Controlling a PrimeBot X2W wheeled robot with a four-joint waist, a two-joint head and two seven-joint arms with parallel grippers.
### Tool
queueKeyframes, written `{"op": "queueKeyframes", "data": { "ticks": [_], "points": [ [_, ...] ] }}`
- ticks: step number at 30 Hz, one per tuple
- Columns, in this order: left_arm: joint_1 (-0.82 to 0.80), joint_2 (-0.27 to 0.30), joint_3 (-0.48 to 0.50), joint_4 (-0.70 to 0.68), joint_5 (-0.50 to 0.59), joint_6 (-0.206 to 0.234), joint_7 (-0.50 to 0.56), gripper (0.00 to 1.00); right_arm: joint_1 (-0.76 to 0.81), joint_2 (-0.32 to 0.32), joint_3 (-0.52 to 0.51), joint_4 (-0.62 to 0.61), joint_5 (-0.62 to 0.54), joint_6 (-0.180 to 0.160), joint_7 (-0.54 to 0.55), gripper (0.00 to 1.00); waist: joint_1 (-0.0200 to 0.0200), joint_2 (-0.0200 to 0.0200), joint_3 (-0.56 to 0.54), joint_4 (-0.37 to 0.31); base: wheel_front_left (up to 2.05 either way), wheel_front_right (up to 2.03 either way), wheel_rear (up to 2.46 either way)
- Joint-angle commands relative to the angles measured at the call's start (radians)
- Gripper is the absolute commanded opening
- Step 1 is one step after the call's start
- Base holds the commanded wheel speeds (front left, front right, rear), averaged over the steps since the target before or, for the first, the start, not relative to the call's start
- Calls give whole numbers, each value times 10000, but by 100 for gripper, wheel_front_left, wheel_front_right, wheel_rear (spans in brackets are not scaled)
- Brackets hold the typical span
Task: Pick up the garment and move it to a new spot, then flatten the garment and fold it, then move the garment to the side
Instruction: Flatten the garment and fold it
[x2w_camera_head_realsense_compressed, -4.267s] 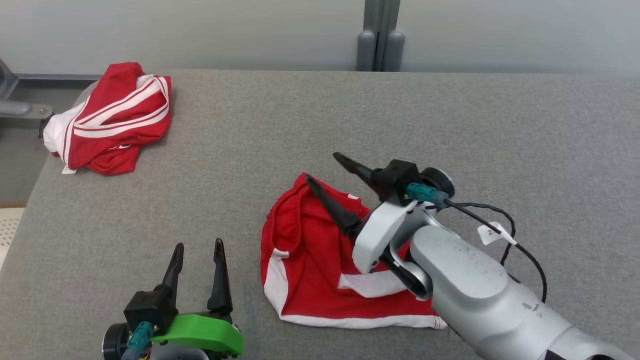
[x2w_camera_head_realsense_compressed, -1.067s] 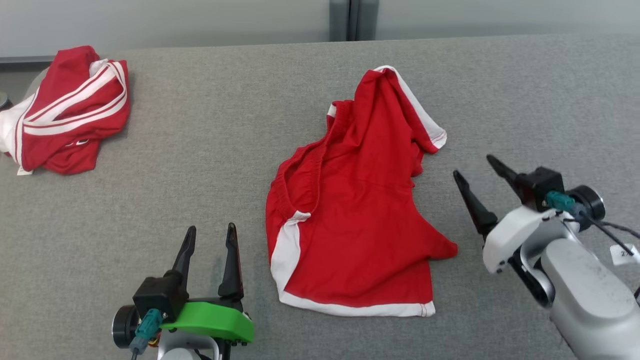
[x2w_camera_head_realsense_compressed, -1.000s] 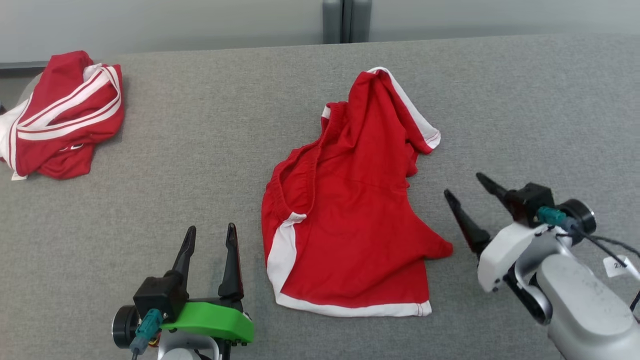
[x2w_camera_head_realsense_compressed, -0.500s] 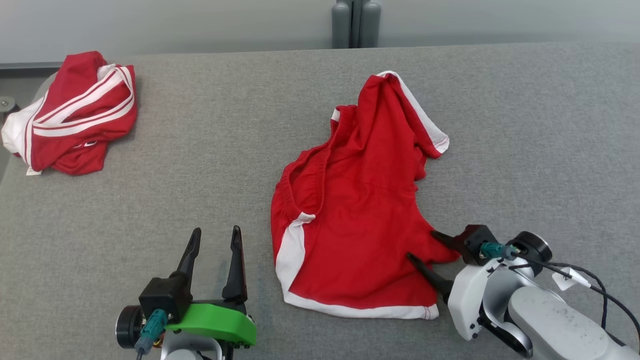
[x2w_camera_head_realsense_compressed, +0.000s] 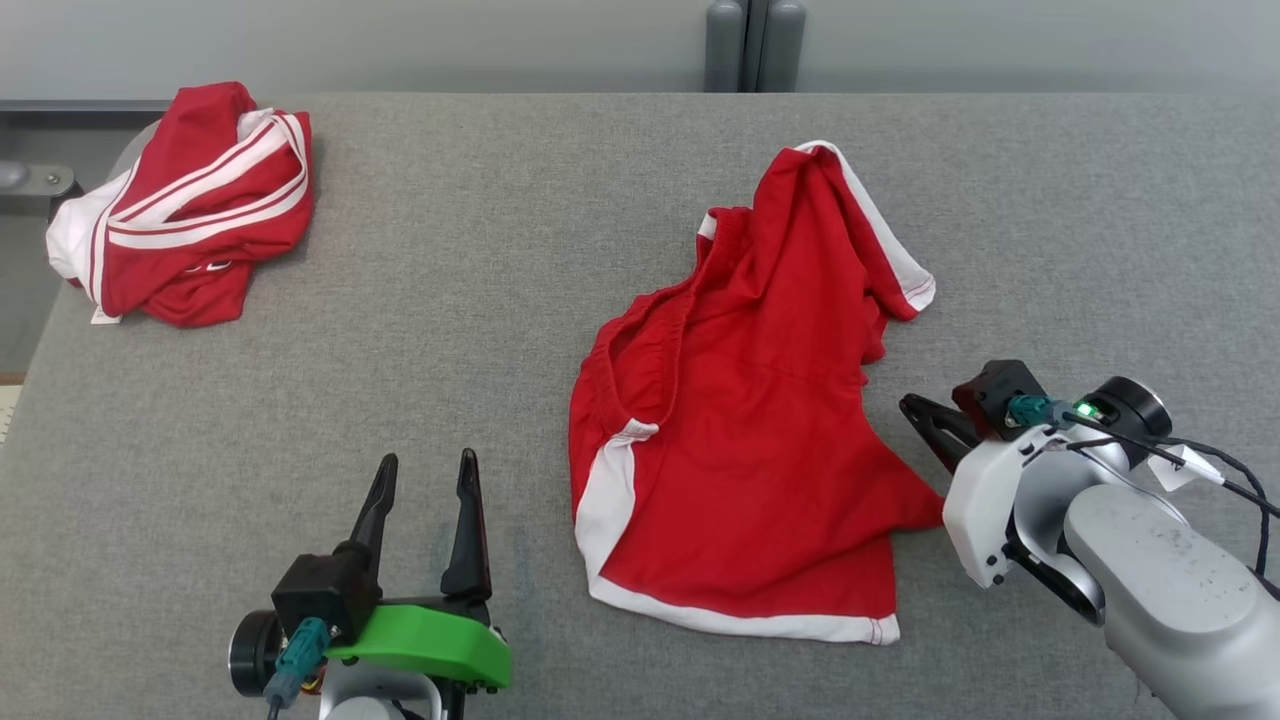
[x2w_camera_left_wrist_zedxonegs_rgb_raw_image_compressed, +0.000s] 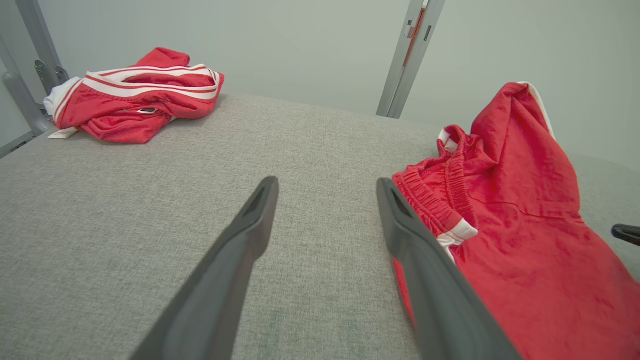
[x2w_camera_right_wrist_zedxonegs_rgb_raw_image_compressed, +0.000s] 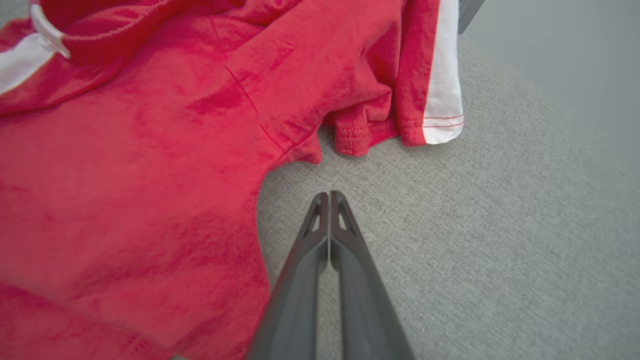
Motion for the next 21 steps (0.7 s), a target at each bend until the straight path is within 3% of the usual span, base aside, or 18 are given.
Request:
{"op": "queueKeyframes", "data": {
  "ticks": [1, 2, 8, 14, 21],
  "points": [
    [-96, 23, 24, -38, -37, 49, -5, 100, -32, -34, 92, -19, 166, -14, 5, 41, 0, 0, -2, 23, 0, 0, 0],
    [-85, 23, 35, -41, -48, 51, -5, 100, -15, -73, 140, -75, 261, -14, 42, 100, 0, 0, -5, 32, 0, 0, 0],
    [18, 23, 104, -65, -64, 84, -5, 100, 404, -594, 503, -1049, 1092, -14, 184, 100, 0, 0, -37, 16, 0, 0, 0],
    [-10, 23, 115, -114, -40, 79, -5, 100, 778, -1388, 1203, -2416, 1941, -14, 1066, 100, 0, 0, 71, -114, 0, 0, 0],
    [-265, 24, -16, -77, -28, 16, -4, 100, 338, -1091, 1957, -1935, 1852, -14, 1420, 100, 0, 0, 297, 19, 0, 0, 0]
  ]
}}
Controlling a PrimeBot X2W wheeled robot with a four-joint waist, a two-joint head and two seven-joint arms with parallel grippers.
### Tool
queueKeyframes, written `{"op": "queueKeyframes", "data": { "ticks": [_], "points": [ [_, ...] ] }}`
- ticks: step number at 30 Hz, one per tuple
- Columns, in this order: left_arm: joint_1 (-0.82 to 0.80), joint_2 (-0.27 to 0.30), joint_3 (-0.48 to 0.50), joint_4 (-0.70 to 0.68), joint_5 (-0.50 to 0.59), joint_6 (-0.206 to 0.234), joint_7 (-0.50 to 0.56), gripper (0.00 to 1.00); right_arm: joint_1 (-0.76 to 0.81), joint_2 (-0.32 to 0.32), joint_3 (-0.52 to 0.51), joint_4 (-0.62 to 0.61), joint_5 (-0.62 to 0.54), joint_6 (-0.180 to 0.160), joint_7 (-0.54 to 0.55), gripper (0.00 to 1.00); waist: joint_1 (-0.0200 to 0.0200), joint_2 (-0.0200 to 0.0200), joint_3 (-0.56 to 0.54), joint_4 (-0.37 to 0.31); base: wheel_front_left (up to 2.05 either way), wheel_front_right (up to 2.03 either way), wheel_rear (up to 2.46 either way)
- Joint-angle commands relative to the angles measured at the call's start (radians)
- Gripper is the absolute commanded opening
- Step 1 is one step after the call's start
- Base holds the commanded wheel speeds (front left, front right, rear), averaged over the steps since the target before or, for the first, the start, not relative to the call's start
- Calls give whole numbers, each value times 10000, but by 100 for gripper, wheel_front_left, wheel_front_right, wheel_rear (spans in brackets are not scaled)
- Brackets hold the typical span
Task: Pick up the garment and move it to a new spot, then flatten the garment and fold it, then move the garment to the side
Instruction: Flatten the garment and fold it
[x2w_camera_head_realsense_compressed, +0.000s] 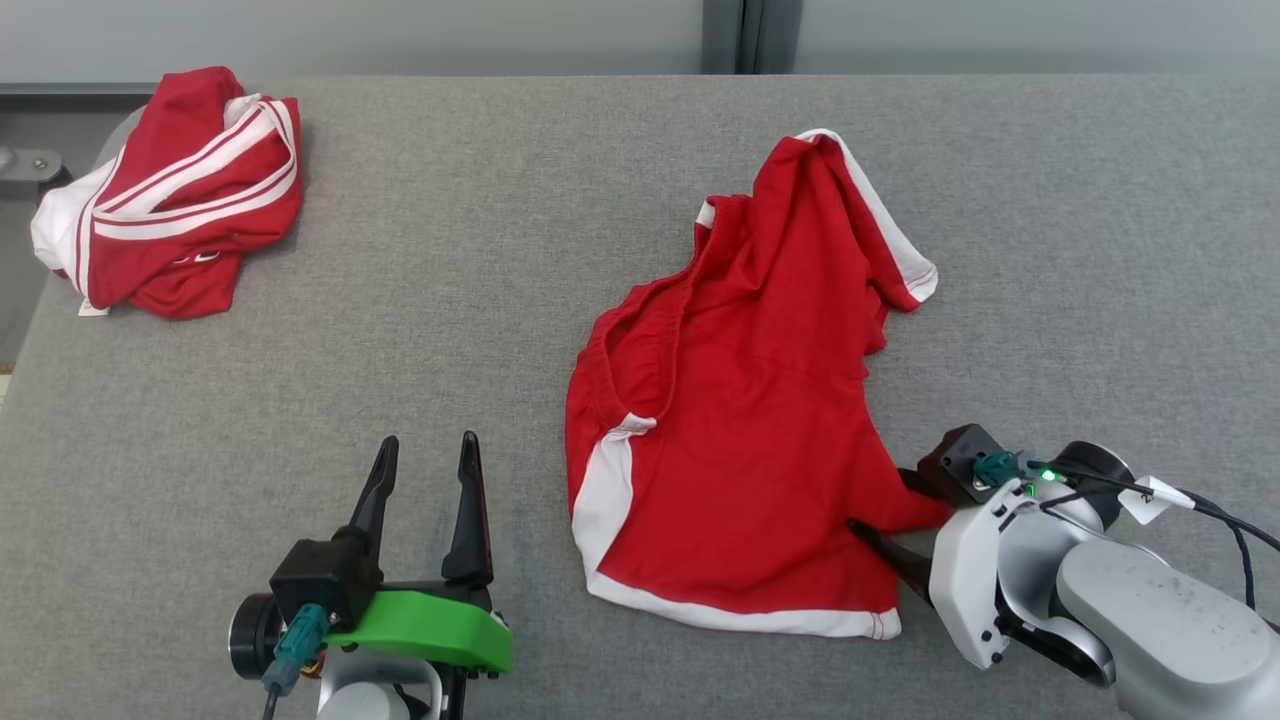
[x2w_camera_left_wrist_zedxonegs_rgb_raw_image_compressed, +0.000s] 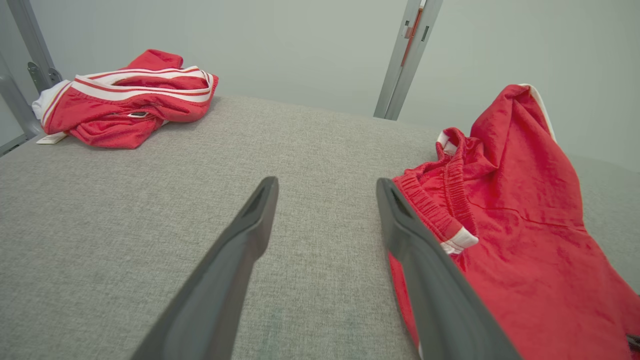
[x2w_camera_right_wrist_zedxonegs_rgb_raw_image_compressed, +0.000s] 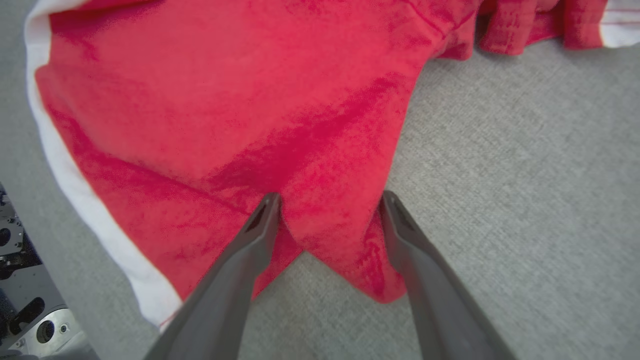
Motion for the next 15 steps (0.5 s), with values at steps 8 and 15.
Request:
{"op": "queueKeyframes", "data": {
  "ticks": [8, 15],
  "points": [
    [-57, 25, 81, 58, -83, 42, -4, 100, -649, 268, -240, 1334, -339, -17, -594, 0, 0, -1, -12, 289, 0, 0, 0],
    [-27, 25, 26, -6, -111, 88, -4, 100, -1381, -133, -422, 1672, -674, -17, -536, 0, 0, -1, -30, 285, 0, 0, 0]
  ]
}}
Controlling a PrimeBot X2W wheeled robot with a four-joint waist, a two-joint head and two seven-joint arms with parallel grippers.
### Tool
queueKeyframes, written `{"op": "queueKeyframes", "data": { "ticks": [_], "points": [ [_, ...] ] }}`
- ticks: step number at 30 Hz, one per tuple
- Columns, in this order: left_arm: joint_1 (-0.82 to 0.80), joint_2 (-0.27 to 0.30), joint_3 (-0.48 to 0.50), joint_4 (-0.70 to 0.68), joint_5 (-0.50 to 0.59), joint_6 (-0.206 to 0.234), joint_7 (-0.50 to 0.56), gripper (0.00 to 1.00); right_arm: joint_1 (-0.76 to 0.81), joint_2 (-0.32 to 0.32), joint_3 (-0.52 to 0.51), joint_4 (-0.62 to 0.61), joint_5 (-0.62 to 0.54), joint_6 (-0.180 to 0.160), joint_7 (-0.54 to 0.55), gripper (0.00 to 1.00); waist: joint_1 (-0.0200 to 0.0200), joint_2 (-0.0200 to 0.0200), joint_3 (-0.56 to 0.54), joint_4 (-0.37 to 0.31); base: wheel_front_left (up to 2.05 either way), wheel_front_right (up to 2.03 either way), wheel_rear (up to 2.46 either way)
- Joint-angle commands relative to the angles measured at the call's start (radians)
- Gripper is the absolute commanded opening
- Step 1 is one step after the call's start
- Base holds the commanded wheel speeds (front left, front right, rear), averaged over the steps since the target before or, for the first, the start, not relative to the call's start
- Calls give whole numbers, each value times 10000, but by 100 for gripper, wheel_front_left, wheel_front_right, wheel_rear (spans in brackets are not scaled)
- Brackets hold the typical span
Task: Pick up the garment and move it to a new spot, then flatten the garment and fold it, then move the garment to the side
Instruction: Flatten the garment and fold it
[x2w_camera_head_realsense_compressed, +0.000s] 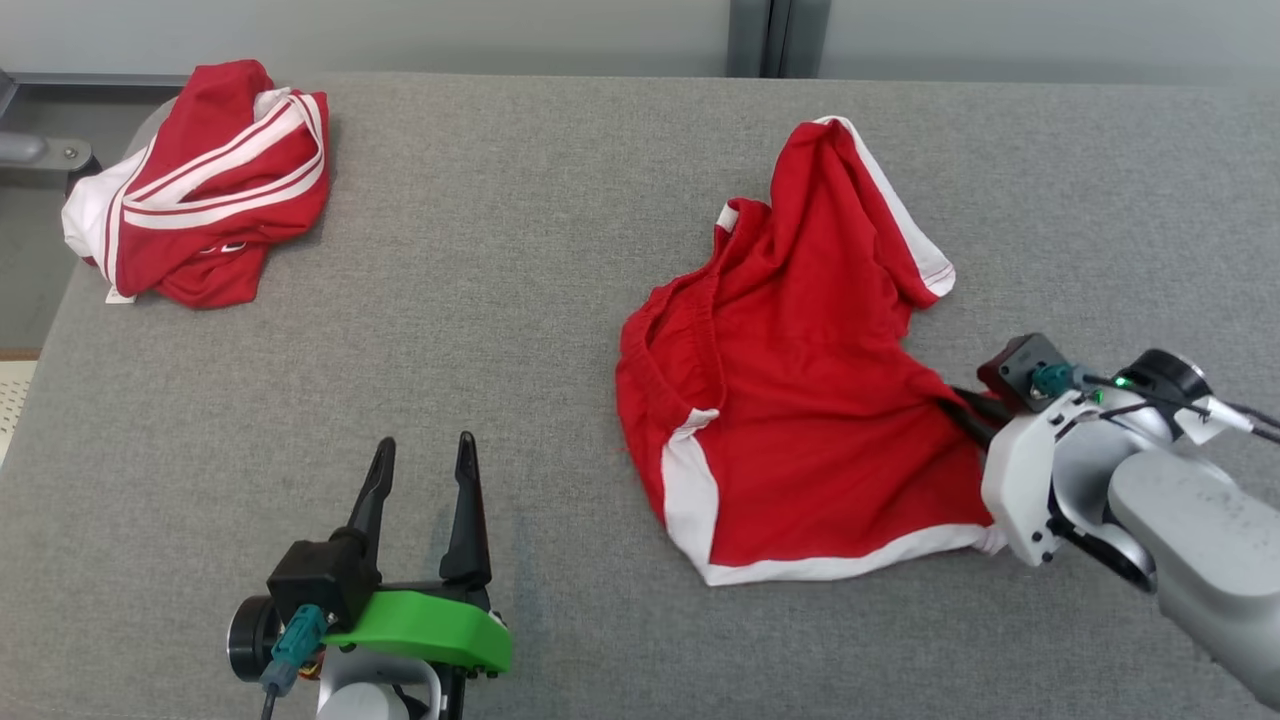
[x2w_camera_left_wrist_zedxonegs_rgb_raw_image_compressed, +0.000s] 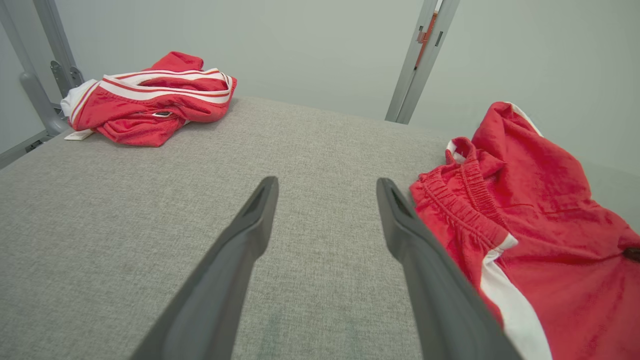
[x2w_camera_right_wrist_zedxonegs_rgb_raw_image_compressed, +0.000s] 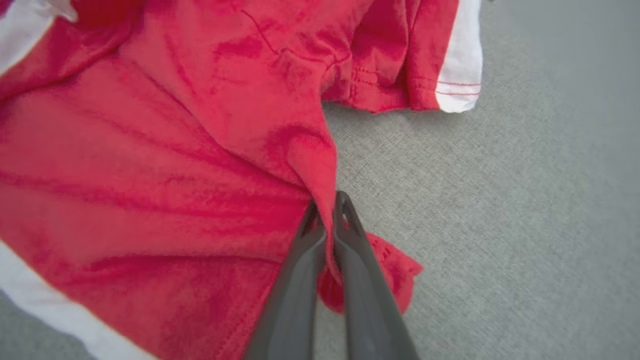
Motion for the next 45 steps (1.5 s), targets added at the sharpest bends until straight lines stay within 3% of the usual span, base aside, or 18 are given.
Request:
{"op": "queueKeyframes", "data": {
  "ticks": [1, 6, 9, 10, 11, 12, 20, 28, 31, 37, 40, 45],
  "points": [
    [-28, 23, -17, -24, -33, 78, -4, 100, -252, -154, -4, 70, -62, -21, 93, 0, 0, 0, 19, 7, 0, 0, 0],
    [-167, 23, -107, -40, -62, 39, -4, 100, -1090, -453, -32, 628, -197, -21, 226, 0, 0, 0, 135, 91, 0, 0, 0],
    [-221, 23, -124, -31, -64, 38, -4, 100, -1416, -286, -112, 1221, -160, -19, 33, 0, 0, 0, 186, 130, 0, 0, 0],
    [-217, 23, -125, -18, -65, 46, -4, 100, -1502, -150, -170, 1441, -76, -19, -108, 18, 0, 0, 183, 132, 0, 0, 0],
    [-205, 23, -122, -9, -67, 53, -4, 100, -1585, -68, -247, 1614, -46, -19, -267, 48, 0, 0, 175, 129, 0, 0, 0],
    [-196, 23, -114, 0, -66, 62, -4, 100, -1683, -10, -313, 1842, -123, -19, -444, 100, 0, 0, 159, 118, 0, 0, 0],
    [77, 23, 29, 27, 98, 26, -4, 100, -1347, 579, -626, 2700, -93, -19, -1789, 100, 0, 0, -199, -325, 0, 0, 0],
    [-77, 24, -171, 142, 395, -187, -3, 100, -515, 1230, -1957, 2687, -252, -19, -3316, 100, 0, 0, -597, -1046, 0, 0, 0],
    [-326, 23, -374, 247, 616, -302, -4, 100, 111, 1575, -2934, 2314, -524, -19, -3461, 100, 0, 0, -706, -1299, 0, 0, 0],
    [-1217, 26, -1248, 1188, 1245, -781, -4, 100, 2136, 2770, -5719, 255, -1933, -18, -3462, 100, 0, 0, -794, -1797, 0, 0, 0],
    [-1849, 31, -1884, 1949, 1431, -1145, 229, 100, 2984, 3475, -6394, -511, -2696, -18, -3465, 100, 0, 0, -754, -2062, 0, 0, 0],
    [-3265, 37, -3049, 3373, 1711, -1700, 1487, 100, 3847, 4225, -6622, -1156, -3529, -18, -3466, 100, 0, 0, -556, -2584, 0, 0, 0]
  ]
}}
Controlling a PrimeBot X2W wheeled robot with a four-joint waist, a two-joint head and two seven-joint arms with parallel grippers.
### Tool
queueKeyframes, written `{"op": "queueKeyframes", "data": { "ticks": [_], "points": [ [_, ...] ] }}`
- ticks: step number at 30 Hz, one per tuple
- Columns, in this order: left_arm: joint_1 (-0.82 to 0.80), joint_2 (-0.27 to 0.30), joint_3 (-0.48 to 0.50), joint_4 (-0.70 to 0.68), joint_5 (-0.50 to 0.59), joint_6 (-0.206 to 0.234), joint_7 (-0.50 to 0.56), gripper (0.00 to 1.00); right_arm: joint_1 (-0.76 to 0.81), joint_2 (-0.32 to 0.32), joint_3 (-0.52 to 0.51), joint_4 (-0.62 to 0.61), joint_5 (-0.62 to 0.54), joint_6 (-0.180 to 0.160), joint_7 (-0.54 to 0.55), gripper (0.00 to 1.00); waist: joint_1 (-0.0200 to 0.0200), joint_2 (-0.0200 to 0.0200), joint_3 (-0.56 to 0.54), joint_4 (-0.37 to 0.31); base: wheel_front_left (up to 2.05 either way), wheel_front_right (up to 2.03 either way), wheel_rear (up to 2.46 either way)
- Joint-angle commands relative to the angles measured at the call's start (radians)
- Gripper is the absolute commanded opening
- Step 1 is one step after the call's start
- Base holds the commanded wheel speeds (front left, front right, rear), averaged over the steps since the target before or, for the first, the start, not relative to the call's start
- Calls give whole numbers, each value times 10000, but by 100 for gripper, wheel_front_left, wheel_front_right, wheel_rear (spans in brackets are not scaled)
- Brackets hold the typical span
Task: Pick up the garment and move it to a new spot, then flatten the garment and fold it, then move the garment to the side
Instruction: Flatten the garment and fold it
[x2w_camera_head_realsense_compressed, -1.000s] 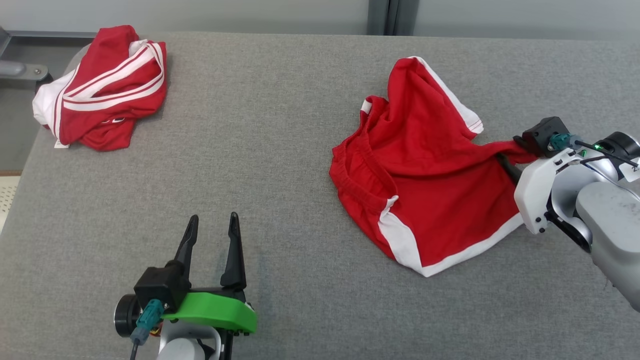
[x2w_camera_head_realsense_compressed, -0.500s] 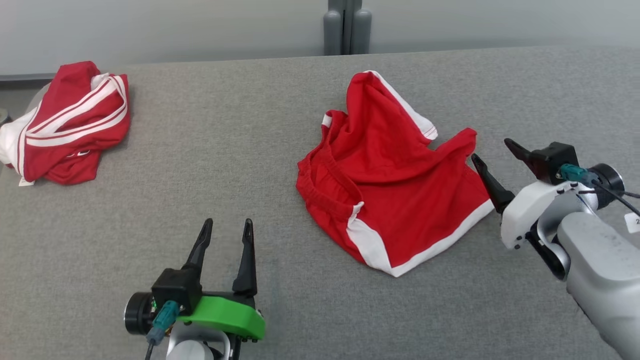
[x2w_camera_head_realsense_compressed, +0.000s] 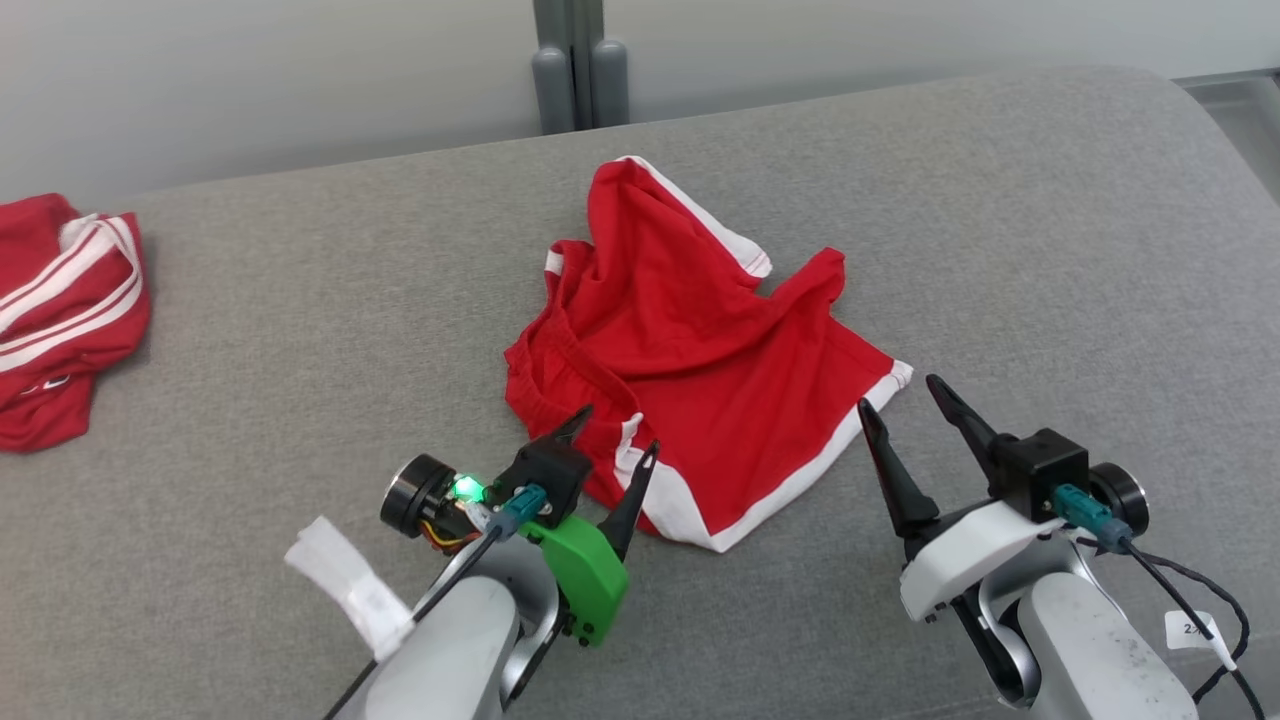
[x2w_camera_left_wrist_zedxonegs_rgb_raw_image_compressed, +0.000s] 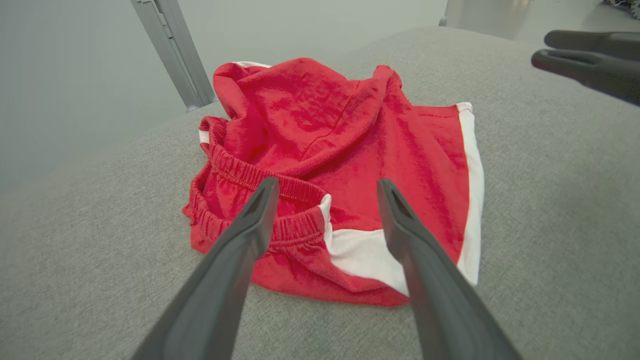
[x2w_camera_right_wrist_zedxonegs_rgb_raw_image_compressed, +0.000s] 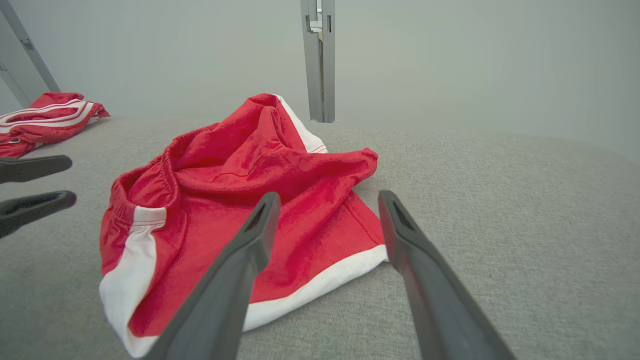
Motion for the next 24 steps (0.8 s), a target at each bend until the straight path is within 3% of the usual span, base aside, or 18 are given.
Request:
{"op": "queueKeyframes", "data": {
  "ticks": [1, 10, 17, 24],
  "points": [
    [-403, 52, -190, 253, 72, -90, 224, 100, 142, 67, -8, -117, -147, -16, -29, 100, 0, 0, 181, -401, 0, 0, 0],
    [-1939, 105, -755, 2143, -247, -232, 1356, 100, 298, 381, -162, -448, -518, -16, -32, 100, 0, 0, 605, -1057, 0, 0, 0],
    [-2262, 209, -945, 3015, -373, -236, 1734, 100, 442, 415, -395, -576, -647, -16, -31, 100, 0, 0, 671, -1035, 0, 0, 0],
    [-2284, 292, -1125, 3209, -499, -246, 1709, 82, 523, 457, -519, -670, -767, -18, -31, 100, 0, 0, 600, -705, 0, 0, 0]
  ]
}}
